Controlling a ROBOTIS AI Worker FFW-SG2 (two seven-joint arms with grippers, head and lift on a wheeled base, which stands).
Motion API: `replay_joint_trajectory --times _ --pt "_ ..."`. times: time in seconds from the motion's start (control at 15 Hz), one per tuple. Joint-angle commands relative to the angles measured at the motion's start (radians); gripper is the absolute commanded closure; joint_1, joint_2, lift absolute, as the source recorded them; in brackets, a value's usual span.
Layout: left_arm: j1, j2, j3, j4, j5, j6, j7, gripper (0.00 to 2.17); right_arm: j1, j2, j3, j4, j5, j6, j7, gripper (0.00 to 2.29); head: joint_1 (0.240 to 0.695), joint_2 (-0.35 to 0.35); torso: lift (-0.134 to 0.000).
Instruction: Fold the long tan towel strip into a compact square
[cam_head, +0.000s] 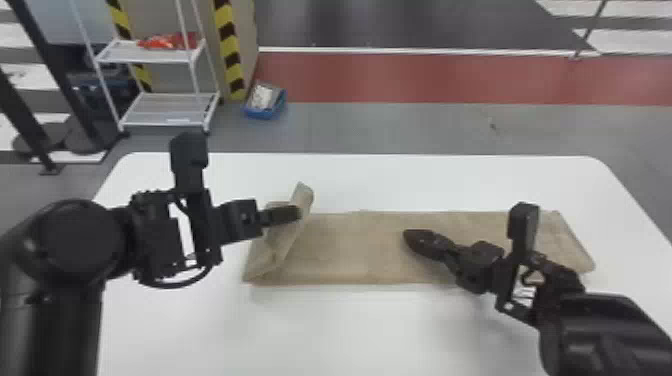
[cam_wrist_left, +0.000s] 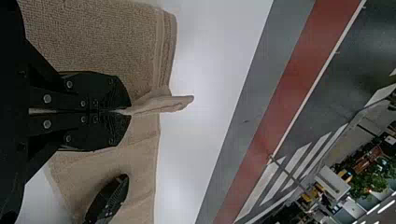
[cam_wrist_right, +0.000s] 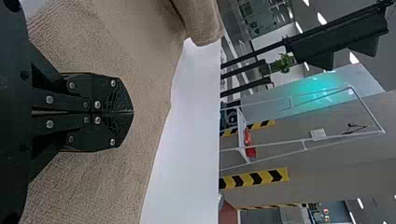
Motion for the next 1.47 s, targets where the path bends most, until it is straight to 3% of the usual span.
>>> replay_joint_trajectory --times 0.0,0.2,0.47,0.8,1.13,1.4 --pt "0.002 -0.045 -0.029 0.003 -0.010 -0.009 0.006 1.74 0.027 0.000 -0.053 -0.030 -0.016 -0.001 0.010 1.18 0.695 -0.050 -0.124" --pt "0.018 -0.048 -0.085 0.003 -0.019 -0.061 0.040 1.74 0.059 -0.011 -0.151 -0.070 -0.073 -0.004 0.028 1.18 0.695 -0.099 -0.124" --pt "0.019 -0.048 -0.188 0.013 -0.070 -0.227 0.075 1.74 0.160 -0.014 -0.239 -0.236 -0.103 -0.001 0.051 1.18 0.695 -0.182 -0.124" --pt "0.053 -0.048 -0.273 0.020 -0.090 -0.316 0.076 1.74 0.166 -0.039 -0.334 -0.222 -0.143 -0.001 0.100 1.18 0.695 -0.256 -0.124" --pt "0.061 -0.048 -0.381 0.123 -0.098 -0.549 0.121 1.74 0.168 -0.060 -0.355 -0.182 -0.174 -0.034 0.116 1.18 0.695 -0.328 -0.124" --pt "0.059 -0.048 -0.446 0.177 -0.090 -0.650 0.136 1.74 0.168 -0.071 -0.372 -0.124 -0.189 -0.096 0.127 1.18 0.695 -0.350 -0.124"
